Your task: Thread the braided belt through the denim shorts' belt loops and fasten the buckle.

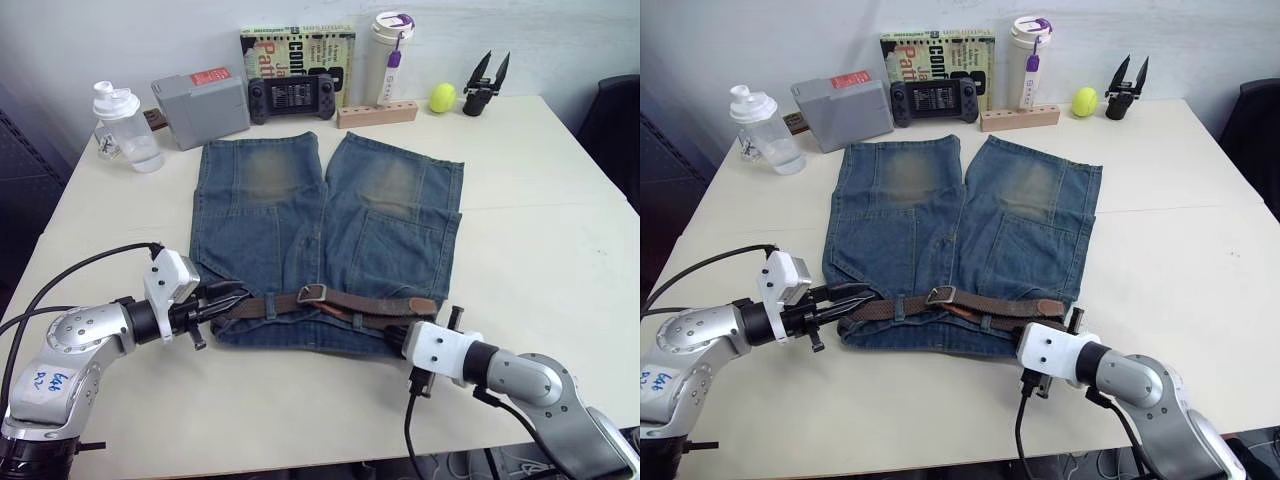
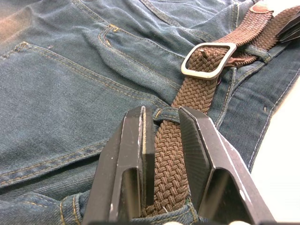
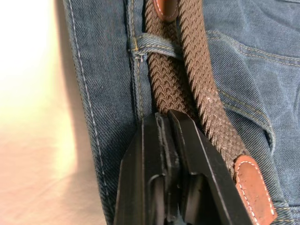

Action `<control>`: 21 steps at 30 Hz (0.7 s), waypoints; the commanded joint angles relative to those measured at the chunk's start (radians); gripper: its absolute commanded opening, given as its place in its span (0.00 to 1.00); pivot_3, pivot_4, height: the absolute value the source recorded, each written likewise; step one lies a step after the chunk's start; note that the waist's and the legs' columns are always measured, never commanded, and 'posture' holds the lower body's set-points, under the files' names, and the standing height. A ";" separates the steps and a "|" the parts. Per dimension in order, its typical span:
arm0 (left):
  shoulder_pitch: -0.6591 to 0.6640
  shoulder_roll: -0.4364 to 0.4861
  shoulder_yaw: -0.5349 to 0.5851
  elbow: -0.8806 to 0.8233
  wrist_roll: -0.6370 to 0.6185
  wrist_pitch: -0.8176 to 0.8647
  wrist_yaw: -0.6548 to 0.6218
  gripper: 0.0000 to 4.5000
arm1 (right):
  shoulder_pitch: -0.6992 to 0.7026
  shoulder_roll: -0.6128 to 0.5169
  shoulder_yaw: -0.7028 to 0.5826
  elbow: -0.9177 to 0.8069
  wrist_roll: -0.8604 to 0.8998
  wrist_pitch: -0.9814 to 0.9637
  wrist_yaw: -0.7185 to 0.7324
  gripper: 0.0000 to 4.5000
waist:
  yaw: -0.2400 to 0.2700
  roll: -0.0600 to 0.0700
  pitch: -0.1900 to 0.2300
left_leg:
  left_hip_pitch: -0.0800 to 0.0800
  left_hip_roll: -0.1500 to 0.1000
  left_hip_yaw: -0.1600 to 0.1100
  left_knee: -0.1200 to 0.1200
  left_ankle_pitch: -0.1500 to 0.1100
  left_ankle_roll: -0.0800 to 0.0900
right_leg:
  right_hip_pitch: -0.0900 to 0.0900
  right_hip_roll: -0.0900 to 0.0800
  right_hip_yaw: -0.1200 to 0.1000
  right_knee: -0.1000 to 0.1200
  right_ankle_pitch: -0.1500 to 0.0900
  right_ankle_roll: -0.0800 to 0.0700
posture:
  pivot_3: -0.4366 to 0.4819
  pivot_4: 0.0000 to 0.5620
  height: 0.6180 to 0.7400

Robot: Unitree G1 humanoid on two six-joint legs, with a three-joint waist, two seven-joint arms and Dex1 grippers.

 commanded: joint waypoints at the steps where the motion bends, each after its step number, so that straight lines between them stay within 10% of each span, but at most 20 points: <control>1: 0.002 0.007 0.021 -0.047 -0.015 -0.007 -0.002 0.26 | 0.005 -0.008 0.003 0.010 -0.040 -0.010 -0.021 0.01 | 0.000 0.000 0.000 | 0.000 0.000 0.000 0.000 0.000 0.000 | 0.000 0.000 0.000 0.000 0.000 0.000 | 0.48 0.27 0.88; 7: 0.003 0.008 0.024 -0.048 -0.015 -0.002 0.001 0.26 | -0.002 0.017 -0.007 0.003 -0.039 0.006 -0.040 0.01 | 0.000 0.000 0.000 | 0.000 0.000 0.000 0.000 0.000 0.000 | 0.000 0.000 0.000 0.000 0.000 0.000 | 0.48 0.27 0.88; 15: -0.008 0.000 0.013 -0.040 -0.018 -0.003 0.002 0.26 | 0.069 0.008 -0.073 -0.086 0.018 0.009 -0.018 0.61 | 0.008 0.000 0.000 | 0.000 0.000 0.000 0.000 0.000 0.000 | 0.000 0.000 0.000 0.000 0.000 0.000 | 0.48 0.27 0.88; 21: -0.017 -0.005 0.007 -0.028 -0.017 -0.008 0.000 0.26 | 0.108 -0.005 -0.087 -0.104 0.021 0.000 -0.006 0.61 | 0.013 0.000 0.000 | 0.000 0.000 0.000 0.000 0.000 0.000 | 0.000 0.000 0.000 0.000 0.000 0.000 | 0.48 0.27 0.88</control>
